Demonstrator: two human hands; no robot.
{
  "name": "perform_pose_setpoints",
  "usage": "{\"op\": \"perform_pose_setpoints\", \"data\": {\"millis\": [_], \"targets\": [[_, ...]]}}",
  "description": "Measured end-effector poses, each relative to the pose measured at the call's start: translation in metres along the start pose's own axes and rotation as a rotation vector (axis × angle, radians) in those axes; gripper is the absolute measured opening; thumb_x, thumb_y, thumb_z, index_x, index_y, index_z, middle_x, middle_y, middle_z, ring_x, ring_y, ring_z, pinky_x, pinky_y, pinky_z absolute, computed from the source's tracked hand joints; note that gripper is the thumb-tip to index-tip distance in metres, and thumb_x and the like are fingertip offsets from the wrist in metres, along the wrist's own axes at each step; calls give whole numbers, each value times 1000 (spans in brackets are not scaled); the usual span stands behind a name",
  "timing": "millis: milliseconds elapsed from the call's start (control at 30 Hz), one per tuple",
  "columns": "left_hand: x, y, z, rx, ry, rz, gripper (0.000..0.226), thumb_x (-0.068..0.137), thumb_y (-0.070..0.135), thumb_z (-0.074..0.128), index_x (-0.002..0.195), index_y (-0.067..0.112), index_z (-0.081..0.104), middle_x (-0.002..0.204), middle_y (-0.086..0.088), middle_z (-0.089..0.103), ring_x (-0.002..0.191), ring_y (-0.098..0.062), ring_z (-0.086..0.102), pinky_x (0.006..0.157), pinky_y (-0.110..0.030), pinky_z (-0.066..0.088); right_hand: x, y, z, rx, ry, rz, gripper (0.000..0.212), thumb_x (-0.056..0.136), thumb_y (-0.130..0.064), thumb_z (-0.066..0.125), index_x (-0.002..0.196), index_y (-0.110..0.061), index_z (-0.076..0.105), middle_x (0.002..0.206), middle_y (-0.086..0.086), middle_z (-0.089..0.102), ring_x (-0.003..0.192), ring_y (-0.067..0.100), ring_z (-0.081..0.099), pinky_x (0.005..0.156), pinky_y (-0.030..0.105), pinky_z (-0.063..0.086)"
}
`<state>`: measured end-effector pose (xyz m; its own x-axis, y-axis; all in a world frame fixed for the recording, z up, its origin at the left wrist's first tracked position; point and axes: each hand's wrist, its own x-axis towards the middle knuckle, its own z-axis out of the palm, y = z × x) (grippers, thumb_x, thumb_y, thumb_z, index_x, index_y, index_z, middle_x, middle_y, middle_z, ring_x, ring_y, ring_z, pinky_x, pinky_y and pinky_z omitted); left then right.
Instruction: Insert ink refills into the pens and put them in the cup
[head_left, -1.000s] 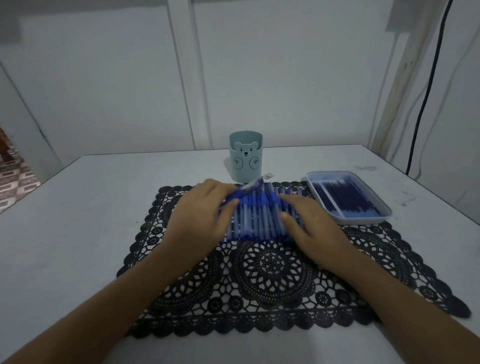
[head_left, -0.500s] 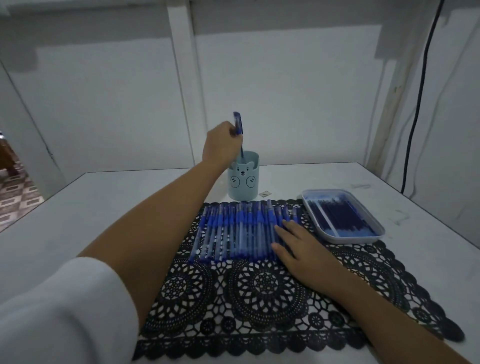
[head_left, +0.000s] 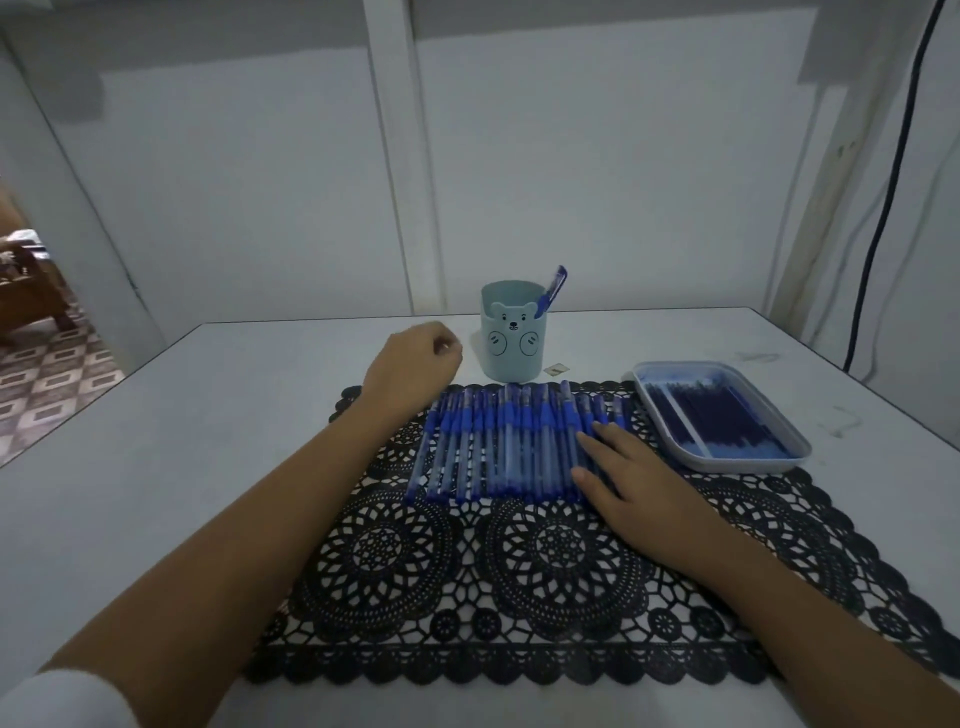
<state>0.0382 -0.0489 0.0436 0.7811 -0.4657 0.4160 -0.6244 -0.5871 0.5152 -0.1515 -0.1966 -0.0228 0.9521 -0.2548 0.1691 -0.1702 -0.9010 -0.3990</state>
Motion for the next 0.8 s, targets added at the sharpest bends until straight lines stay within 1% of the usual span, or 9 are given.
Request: {"op": "perform_pose_setpoints", "data": {"millis": [100,200,300,367,467,533,600,700,800], "targets": [[-34,-20,1,101,-118,-54,25,92,29,46,107,18,62,104,1,63,87,-13,56,74,-27,45,0,0,0,-4,6,-3,56,95,-43,33,145,-19,23,154,-2,14,141,10,8,113,25,9],[-53,-31,2,172,-181,-84,26,91,30,48,111,17,59,100,2,61,84,-13,55,73,-29,46,-1,-1,0,-21,11,-14,56,95,-42,32,145,-19,23,153,-2,15,141,10,9,111,23,9],[-54,-33,2,200,-208,-117,26,89,29,52,112,18,56,98,2,57,86,-15,54,77,-32,47,-1,-2,-1,-30,10,-14,55,95,-42,33,145,-19,23,153,-2,16,140,11,10,111,22,9],[-51,-32,2,274,-233,-136,23,88,28,52,108,17,56,98,2,58,87,-16,55,75,-32,47,-1,-2,-2,-28,8,-16,55,95,-42,33,144,-19,23,153,-2,16,140,11,11,111,23,10],[-48,-32,1,406,-242,-158,18,86,22,50,98,13,60,88,1,60,79,-17,57,69,-32,50,-1,-3,-2,-29,6,-15,55,96,-41,33,144,-18,23,153,-1,16,140,11,11,111,22,9],[-50,-30,-2,452,-220,-156,19,87,19,48,98,12,61,85,0,59,75,-17,56,68,-33,51,-1,-3,-2,-27,5,-14,54,96,-41,32,144,-18,23,153,-2,16,140,11,11,110,21,9],[-54,-22,-7,443,-158,-92,23,90,20,43,105,12,60,93,-1,57,78,-17,54,68,-31,46,-1,-3,-2,-14,9,-16,54,96,-41,32,145,-19,23,153,-2,17,140,11,12,110,22,11],[-70,-6,-13,294,-113,106,29,95,23,40,120,15,53,110,-3,53,88,-16,54,71,-26,41,-1,-3,-2,23,37,-20,55,95,-41,32,145,-20,22,153,-3,16,139,11,16,110,26,17],[-94,4,-8,183,-110,364,32,94,23,37,118,14,56,97,-1,56,65,-8,53,58,-22,49,-3,-6,-5,23,167,-82,53,96,-40,33,144,-19,24,151,-2,22,137,11,19,108,22,16]]}}
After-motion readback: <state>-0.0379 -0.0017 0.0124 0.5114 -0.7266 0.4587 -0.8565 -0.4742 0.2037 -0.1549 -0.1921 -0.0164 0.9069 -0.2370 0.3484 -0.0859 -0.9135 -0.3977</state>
